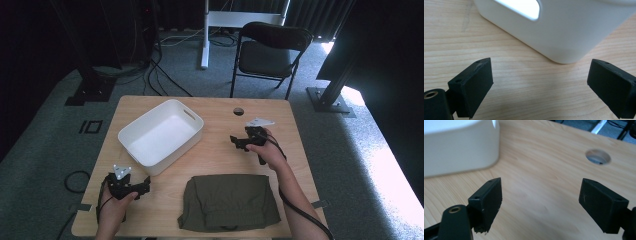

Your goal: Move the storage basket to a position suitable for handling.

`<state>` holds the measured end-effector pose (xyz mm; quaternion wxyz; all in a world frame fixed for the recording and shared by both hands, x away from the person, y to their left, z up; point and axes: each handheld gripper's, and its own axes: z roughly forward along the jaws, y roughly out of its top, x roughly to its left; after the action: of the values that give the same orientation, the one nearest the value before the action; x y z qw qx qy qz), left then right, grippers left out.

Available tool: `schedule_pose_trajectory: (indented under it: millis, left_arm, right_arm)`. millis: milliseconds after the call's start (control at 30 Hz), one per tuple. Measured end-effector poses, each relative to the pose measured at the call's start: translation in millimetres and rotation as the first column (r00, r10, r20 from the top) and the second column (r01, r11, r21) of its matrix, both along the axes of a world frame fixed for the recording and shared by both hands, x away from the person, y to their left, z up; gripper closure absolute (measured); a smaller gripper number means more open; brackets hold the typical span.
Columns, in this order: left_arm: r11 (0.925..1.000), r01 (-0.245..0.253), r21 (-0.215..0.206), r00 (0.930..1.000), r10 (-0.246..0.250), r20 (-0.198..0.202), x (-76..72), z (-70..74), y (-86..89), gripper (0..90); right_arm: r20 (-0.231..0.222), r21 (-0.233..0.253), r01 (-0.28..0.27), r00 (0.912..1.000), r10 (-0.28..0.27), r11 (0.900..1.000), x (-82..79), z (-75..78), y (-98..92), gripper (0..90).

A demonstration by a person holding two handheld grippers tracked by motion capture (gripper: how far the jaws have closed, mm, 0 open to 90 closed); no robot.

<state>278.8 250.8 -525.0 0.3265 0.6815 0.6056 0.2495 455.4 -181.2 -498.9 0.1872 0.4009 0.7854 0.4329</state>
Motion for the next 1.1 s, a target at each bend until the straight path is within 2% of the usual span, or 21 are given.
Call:
schedule_pose_trajectory:
  millis: [33, 100, 200, 300, 467, 533, 667, 733, 867, 933, 1000, 1033, 1100]
  left_arm:
    - [1.0, 0.0, 0.001, 1.0, 0.0, 0.005, -0.1, 1.9, 0.7, 7.2]
    - [0.9999, -0.007, -0.008, 0.9999, 0.007, 0.015, 0.3, 5.9, 2.0, 7.2]
    - [0.9999, -0.014, -0.008, 0.9995, 0.014, 0.027, 1.3, 11.4, 4.0, 7.2]
    - [0.9996, -0.015, -0.023, 0.999, 0.016, 0.041, 2.5, 16.4, 4.4, 7.2]
    - [0.9997, -0.005, -0.023, 0.9982, 0.006, 0.059, 7.4, 25.7, 3.2, 7.2]
    - [0.9999, 0.008, -0.009, 0.9987, -0.008, 0.05, 9.7, 29.1, 2.9, 7.1]
    - [0.9997, 0.024, -0.006, 0.9984, -0.023, 0.051, 10.4, 34.5, 2.4, 9.0]
    - [0.9991, 0.021, -0.036, 0.998, -0.019, 0.06, 8.5, 38.1, 4.2, 9.0]
    - [0.9981, 0.003, -0.061, 0.997, 0.002, 0.077, 10.1, 41.5, 7.1, 9.1]
    - [0.9978, 0.003, -0.066, 0.9972, 0.002, 0.075, 11.7, 41.3, 7.2, 9.1]
    - [0.9943, 0.008, -0.106, 0.9978, -0.001, 0.066, 17.3, 40.6, 6.9, 9.1]
    - [0.993, 0.009, -0.118, 0.9977, -0.001, 0.068, 19.1, 41.1, 6.8, 9.1]
    - [0.9934, 0.007, -0.114, 0.9963, 0.003, 0.086, 20.4, 44.2, 5.8, 11.2]
  right_arm:
    - [0.007, -0.001, -0.021, 0.9998, 0.021, 1.0, 4.2, 4.4, 10.1, 18.7]
    - [0.006, -0.002, -0.028, 0.9996, 0.028, 1.0, 6.1, 6.5, 15.4, 18.8]
    - [0.015, -0.006, -0.054, 0.9984, 0.054, 0.999, 14.2, 13.2, 35.5, 20.6]
    - [0.027, -0.005, -0.064, 0.9976, 0.064, 0.998, 17.6, 16.3, 44.6, 21.4]
    - [0.035, 0.003, -0.084, 0.9959, 0.084, 0.996, 25.0, 23.7, 64.9, 23.4]
    - [0.057, -0.002, -0.088, 0.9945, 0.088, 0.996, 29.6, 27.7, 75.9, 28.9]
    - [0.057, -0.001, -0.093, 0.994, 0.093, 0.996, 36.7, 29.1, 88.2, 32.9]
    - [0.054, 0.002, -0.098, 0.9938, 0.097, 0.995, 38.3, 29.0, 91.4, 33.3]
    - [0.063, -0.007, -0.094, 0.9936, 0.094, 0.996, 47.6, 27.1, 105.8, 38.3]
    - [0.063, -0.007, -0.094, 0.9936, 0.094, 0.996, 47.6, 27.1, 105.8, 38.3]
    - [0.063, 0.006, -0.079, 0.9949, 0.079, 0.997, 52.0, 27.2, 113.1, 42.6]
    - [0.065, -0.002, -0.081, 0.9946, 0.081, 0.997, 53.2, 27.2, 115.3, 42.8]
    - [0.071, -0.018, -0.081, 0.9941, 0.082, 0.997, 55.5, 27.4, 119.8, 46.7]
